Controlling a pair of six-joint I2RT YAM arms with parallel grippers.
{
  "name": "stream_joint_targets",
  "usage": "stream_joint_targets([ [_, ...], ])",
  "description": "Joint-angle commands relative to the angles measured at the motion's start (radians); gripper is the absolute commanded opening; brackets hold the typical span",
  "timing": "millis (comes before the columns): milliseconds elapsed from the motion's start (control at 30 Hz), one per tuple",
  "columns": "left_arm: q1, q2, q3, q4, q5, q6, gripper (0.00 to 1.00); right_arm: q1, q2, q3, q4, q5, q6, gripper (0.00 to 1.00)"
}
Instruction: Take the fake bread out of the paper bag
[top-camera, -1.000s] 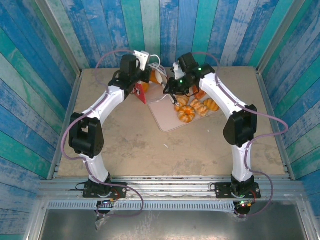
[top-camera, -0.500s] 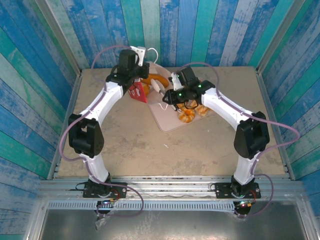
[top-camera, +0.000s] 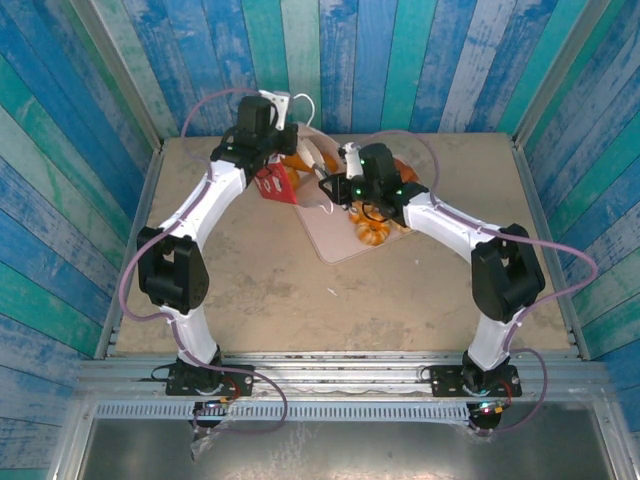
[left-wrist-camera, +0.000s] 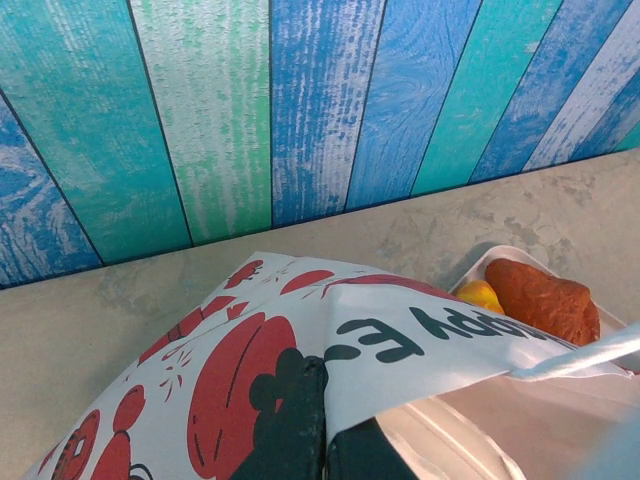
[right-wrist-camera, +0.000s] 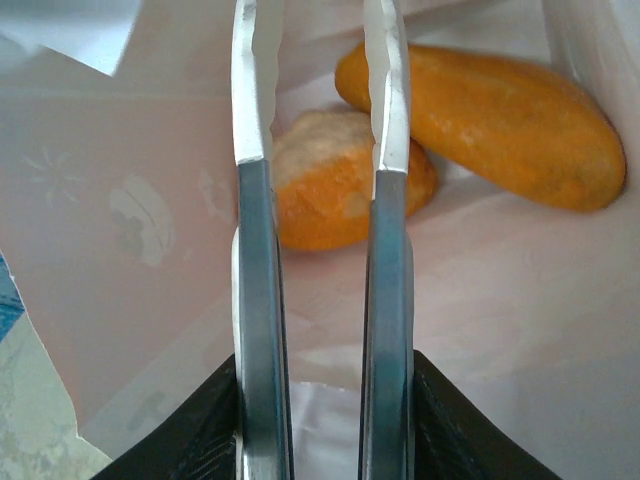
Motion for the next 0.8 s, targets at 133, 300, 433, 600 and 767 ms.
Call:
stream_joint_targets([
  [133,0.044,0.046,0.021,0.048,0.087,-0.093,0.00,0.004,-0.093,-0.123,0.260,-0.004,-0.003,0.41],
  [300,0.065,0.065,0.051,0.038,0.132,-0.122,0.00,0.005,-0.107,-0.200,0.414,-0.007,0.026,0.41],
  [433,0.081,0.081,0.080,0.015,0.160,-0.131,0.00,0.006,-0.086,-0.220,0.518,-0.005,0.050,0.42],
  [600,0.081,0.082,0.089,-0.010,0.158,-0.113,0.00,0.006,-0.042,-0.166,0.573,-0.023,0.053,0.42],
  [767,0.081,0.079,0.070,-0.016,0.167,-0.109,0.00,0.006,0.007,-0.088,0.574,-0.029,0.038,0.43],
])
